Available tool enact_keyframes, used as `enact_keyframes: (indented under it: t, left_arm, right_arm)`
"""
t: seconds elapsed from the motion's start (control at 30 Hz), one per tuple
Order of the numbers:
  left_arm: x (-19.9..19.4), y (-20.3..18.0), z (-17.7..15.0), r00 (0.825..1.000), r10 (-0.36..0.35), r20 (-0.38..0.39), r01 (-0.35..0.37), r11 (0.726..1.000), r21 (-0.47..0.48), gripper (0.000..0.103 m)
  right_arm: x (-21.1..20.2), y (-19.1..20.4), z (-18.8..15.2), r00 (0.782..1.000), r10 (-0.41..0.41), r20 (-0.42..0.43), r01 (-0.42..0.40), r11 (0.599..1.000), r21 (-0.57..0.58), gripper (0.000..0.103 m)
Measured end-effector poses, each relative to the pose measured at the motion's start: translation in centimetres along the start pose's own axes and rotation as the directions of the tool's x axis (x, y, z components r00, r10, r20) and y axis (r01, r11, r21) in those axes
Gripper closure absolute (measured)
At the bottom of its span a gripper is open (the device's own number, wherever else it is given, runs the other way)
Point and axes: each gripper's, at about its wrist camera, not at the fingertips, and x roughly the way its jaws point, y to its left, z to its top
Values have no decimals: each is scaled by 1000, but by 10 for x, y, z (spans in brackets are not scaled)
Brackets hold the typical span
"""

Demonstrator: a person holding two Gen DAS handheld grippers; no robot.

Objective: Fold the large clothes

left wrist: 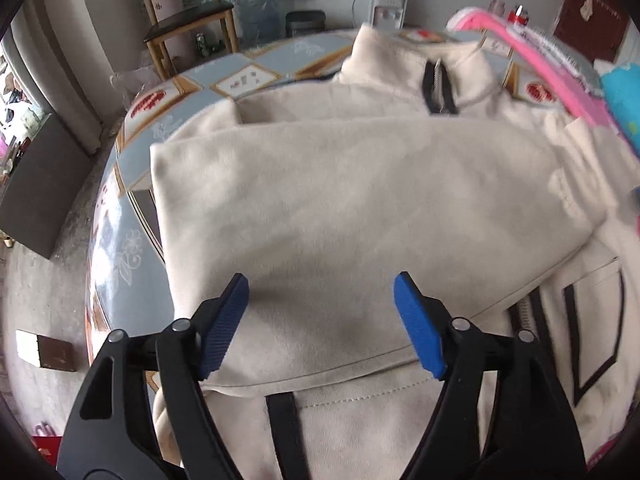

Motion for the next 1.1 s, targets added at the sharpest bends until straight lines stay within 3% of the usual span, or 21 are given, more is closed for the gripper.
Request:
enact_keyframes:
  t: [0.13, 0.23, 0.33, 0.43, 0.57, 0.73, 0.87, 0.97, 1.1]
  left_arm:
    - [8, 2, -2, 1000, 12, -14, -12, 999, -35, 21]
    - [11, 4, -3, 1000, 12, -9, -13, 998, -68, 18]
    - [13, 5, -4, 1000, 29, -3, -29, 996, -90, 11]
    - [14, 6, -7, 999, 29, 19, -27, 996, -91, 8]
    - [14, 6, -8, 999, 30, 26, -28, 996, -87, 8]
    - [14, 6, -7, 999, 30, 24, -28, 997, -76, 7]
    - [14, 6, -8, 999, 30, 28, -28, 997, -71, 7]
    - [14, 6, -9, 999, 27, 30, -25, 997, -69, 7]
    - [14, 5, -7, 999, 28, 22, -26, 996, -80, 7]
  right_arm:
    - [-40, -114, 13, 996, -85, 30, 74, 963, 259, 30]
    - [-57, -200, 13, 991, -123, 46, 86, 875, 476, 30]
    - [-61, -263, 6, 988, -149, 31, 99, 784, 613, 30]
    - [-50, -295, 6, 988, -153, 18, 101, 734, 672, 31]
    - [-31, -322, 12, 988, -155, 16, 94, 674, 733, 43]
    - [6, -331, 25, 987, -157, 19, 92, 668, 738, 59]
    - [25, -335, 34, 983, -184, -6, 135, 696, 705, 88]
    - [9, -322, 43, 976, -215, 40, 133, 731, 669, 92]
    - [-38, -279, 68, 962, -233, 141, 113, 814, 570, 92]
